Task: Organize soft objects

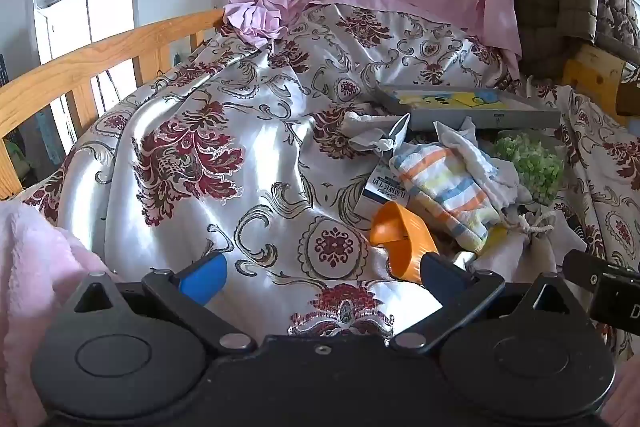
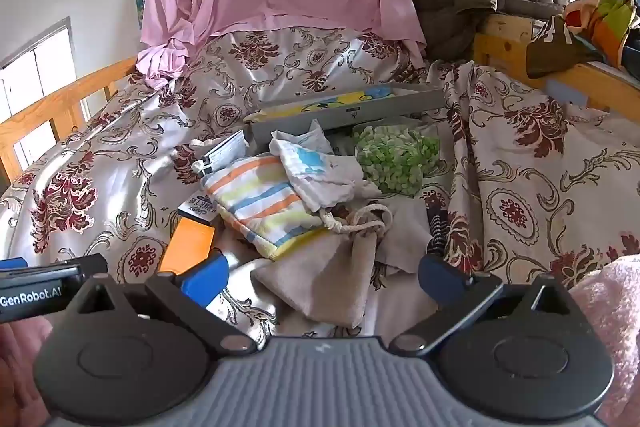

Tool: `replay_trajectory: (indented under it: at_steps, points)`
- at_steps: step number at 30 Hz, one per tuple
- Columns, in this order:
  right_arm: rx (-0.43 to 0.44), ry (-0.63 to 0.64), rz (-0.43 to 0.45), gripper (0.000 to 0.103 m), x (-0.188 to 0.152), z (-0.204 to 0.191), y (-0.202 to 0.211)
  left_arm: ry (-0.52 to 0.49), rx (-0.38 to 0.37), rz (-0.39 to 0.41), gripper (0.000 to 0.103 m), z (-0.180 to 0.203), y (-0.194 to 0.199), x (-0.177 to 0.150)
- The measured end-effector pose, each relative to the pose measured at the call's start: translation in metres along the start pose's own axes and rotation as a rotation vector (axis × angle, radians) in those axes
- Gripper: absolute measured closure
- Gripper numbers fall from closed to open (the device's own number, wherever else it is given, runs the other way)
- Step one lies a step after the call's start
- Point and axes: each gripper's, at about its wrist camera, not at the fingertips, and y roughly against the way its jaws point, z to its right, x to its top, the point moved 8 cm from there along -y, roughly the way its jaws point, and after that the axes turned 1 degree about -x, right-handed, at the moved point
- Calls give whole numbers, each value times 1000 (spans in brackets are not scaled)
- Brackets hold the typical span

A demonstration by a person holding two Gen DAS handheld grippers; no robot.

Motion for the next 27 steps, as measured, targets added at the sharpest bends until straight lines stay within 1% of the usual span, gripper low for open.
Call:
replay_trajectory:
  at_steps: [27]
  points:
    - [1,0,-8,0,-1,0,-2,-4,2,2,1,0,0,0]
